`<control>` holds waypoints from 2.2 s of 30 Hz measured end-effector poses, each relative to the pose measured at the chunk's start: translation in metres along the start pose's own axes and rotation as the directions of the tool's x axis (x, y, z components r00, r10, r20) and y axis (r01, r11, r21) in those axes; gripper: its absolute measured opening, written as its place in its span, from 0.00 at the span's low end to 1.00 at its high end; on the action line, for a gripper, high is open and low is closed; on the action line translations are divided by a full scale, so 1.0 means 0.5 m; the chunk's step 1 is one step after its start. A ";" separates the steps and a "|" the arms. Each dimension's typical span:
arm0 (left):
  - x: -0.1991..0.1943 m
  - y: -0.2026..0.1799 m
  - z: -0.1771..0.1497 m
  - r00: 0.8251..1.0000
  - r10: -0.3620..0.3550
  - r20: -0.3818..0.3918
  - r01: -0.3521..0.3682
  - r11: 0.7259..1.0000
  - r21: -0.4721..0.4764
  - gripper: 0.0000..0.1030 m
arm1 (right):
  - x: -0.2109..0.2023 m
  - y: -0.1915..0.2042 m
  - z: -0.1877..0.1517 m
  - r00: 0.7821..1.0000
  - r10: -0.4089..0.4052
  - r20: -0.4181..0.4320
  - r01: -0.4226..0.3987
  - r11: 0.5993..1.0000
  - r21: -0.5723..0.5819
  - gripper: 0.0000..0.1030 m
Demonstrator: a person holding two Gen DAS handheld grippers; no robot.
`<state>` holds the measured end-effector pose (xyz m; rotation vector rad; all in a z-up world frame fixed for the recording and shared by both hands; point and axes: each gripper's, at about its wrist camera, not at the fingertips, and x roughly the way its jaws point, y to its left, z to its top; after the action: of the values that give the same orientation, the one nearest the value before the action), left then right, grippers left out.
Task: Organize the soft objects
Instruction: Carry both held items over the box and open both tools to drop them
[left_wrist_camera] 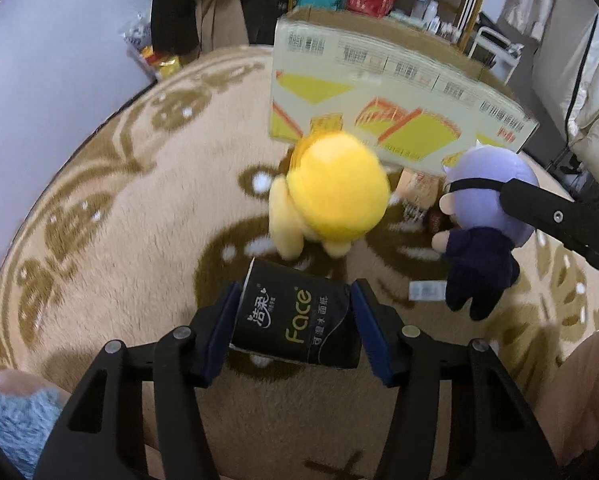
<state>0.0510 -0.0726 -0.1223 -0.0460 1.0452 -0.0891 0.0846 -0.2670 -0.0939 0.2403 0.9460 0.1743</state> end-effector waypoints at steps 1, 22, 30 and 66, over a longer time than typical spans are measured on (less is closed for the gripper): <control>-0.010 -0.001 0.005 1.000 -0.003 0.021 0.003 1.000 0.004 0.54 | -0.008 -0.003 0.004 1.000 0.002 0.013 -0.002 1.000 0.006 0.50; -0.078 0.012 0.176 0.953 0.052 0.298 -0.070 0.996 0.049 0.54 | -0.088 -0.030 0.111 0.978 0.005 0.210 -0.010 1.000 0.024 0.50; -0.095 -0.027 0.260 0.925 0.035 0.378 -0.077 0.992 0.097 0.54 | -0.095 -0.027 0.181 0.961 -0.020 0.275 0.021 1.000 -0.003 0.50; -0.062 -0.078 0.349 0.939 -0.024 0.343 -0.045 0.981 0.190 0.86 | -0.062 -0.037 0.249 0.963 -0.081 0.257 0.084 0.996 -0.002 0.81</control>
<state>0.1844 -0.1093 -0.0048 0.1196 0.6823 -0.1677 0.1694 -0.3084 -0.0050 0.2055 0.6949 0.0700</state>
